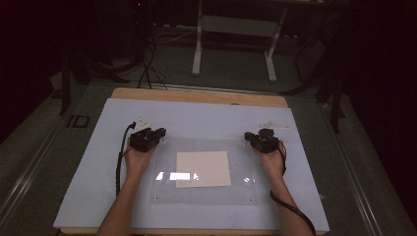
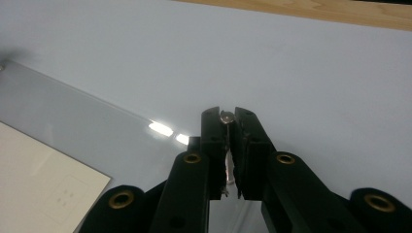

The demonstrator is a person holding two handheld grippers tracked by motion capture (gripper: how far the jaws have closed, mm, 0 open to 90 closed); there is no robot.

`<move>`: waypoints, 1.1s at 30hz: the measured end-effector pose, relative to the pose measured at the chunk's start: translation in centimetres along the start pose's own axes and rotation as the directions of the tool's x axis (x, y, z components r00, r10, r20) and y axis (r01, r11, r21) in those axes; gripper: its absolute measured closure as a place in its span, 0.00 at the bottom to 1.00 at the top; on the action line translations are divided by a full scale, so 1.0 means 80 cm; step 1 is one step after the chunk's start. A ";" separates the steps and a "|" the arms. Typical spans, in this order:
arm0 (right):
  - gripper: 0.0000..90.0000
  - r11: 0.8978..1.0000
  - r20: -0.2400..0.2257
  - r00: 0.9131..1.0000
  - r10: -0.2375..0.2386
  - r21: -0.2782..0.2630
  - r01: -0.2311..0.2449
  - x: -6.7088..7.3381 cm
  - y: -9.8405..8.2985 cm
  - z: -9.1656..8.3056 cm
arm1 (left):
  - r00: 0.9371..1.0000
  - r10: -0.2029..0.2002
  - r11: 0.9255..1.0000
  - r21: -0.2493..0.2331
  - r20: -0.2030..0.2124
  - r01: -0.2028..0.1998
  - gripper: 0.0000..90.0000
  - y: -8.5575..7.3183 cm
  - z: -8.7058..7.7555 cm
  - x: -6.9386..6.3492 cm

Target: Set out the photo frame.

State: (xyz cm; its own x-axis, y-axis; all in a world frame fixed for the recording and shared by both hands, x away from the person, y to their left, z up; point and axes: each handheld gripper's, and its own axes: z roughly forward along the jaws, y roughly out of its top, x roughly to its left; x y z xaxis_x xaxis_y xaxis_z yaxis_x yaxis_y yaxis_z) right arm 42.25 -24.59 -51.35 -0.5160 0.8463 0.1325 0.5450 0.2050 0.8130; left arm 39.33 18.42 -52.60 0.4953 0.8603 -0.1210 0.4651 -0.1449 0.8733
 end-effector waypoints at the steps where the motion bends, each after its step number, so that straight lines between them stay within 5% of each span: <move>1: 0.94 1.000 -0.003 1.000 -0.002 0.000 0.002 -0.001 0.000 0.000 | 1.000 -0.002 1.000 -0.002 0.003 0.002 0.94 0.000 0.000 0.001; 5: 0.93 1.000 -0.015 1.000 0.009 -0.008 -0.009 -0.003 -0.001 0.001 | 1.000 -0.003 1.000 0.003 0.015 0.003 0.94 0.000 0.000 0.003; 11: 0.93 1.000 -0.036 0.999 0.026 0.014 -0.026 -0.007 0.002 0.002 | 0.996 -0.030 1.000 0.008 0.087 0.030 0.93 0.001 0.002 0.016; 17: 0.92 0.997 -0.076 0.994 0.074 0.037 -0.071 -0.016 0.007 0.005 | 0.979 -0.091 0.996 -0.005 0.184 0.093 0.91 -0.003 0.008 0.035; 19: 0.93 0.995 -0.088 0.992 0.089 0.045 -0.085 -0.020 0.010 0.008 | 0.965 -0.130 0.991 0.009 0.228 0.131 0.91 -0.001 0.014 0.045; 26: 0.93 0.992 -0.102 0.989 0.105 0.078 -0.097 -0.026 0.018 0.014 | 0.946 -0.187 0.982 0.044 0.264 0.182 0.92 0.006 0.023 0.055; 30: 0.94 0.992 -0.077 0.994 0.072 0.107 -0.064 -0.023 0.026 0.017 | 0.936 -0.224 0.975 0.071 0.272 0.213 0.92 0.010 0.028 0.060; 33: 0.85 0.988 -0.001 1.000 0.012 0.153 -0.012 -0.014 0.040 0.018 | 0.929 -0.250 0.968 0.087 0.272 0.235 0.92 0.012 0.030 0.061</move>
State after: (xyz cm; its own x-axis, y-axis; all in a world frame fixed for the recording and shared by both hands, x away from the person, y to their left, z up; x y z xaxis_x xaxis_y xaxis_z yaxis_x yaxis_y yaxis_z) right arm 45.53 -24.16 -49.69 -0.5099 0.8484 0.1425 0.6457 0.2679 0.7151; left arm 43.99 21.31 -53.50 0.5432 0.7030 -0.4590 0.6303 0.0196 0.7761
